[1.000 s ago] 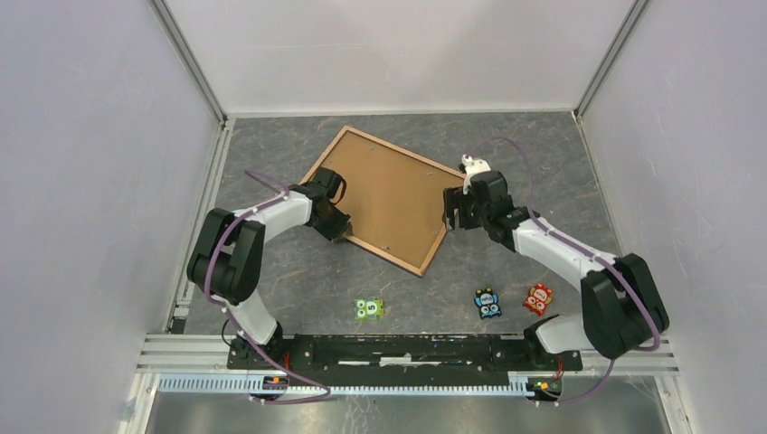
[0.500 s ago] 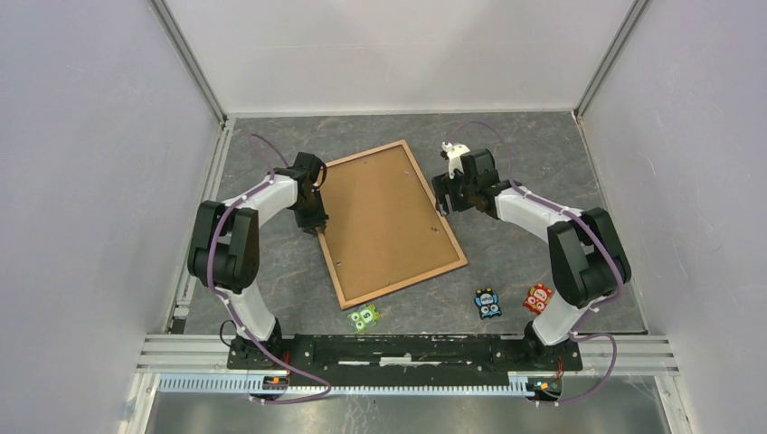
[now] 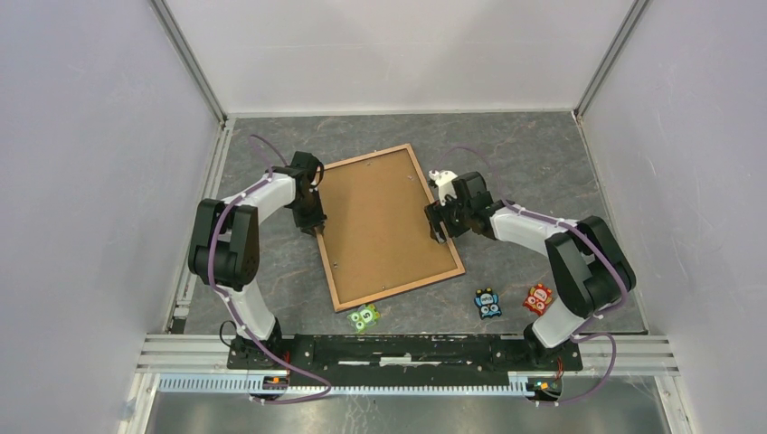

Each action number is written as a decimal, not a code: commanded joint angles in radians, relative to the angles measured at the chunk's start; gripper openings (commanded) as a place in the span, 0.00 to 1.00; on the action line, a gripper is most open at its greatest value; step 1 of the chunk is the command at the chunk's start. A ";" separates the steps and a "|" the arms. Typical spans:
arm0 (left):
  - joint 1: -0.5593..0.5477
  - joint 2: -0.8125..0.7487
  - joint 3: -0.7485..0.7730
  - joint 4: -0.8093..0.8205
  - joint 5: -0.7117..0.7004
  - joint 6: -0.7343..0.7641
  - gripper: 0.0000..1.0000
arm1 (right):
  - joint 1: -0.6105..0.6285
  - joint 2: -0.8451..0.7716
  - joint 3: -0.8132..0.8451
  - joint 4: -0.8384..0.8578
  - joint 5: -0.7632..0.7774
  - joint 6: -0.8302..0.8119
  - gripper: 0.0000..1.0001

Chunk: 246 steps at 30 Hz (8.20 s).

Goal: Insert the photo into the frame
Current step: Install the photo frame at the center of the board, then adjust the photo frame at the center of the board.

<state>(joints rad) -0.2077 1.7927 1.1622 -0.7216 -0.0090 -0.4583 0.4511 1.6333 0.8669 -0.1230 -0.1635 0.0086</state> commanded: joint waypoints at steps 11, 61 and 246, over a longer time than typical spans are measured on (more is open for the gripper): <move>0.013 0.020 0.027 0.024 0.004 0.026 0.02 | 0.076 0.013 -0.002 0.054 0.157 0.025 0.66; 0.030 0.018 0.023 0.033 0.070 -0.008 0.02 | 0.207 0.020 0.044 -0.112 0.407 0.307 0.48; -0.186 -0.252 -0.475 0.302 0.060 -0.605 0.22 | 0.281 -0.218 -0.199 0.252 0.727 0.754 0.75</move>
<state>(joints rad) -0.3916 1.4601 0.6670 -0.3859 0.1665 -1.1839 0.7868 1.4521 0.6285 0.0509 0.5220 1.0451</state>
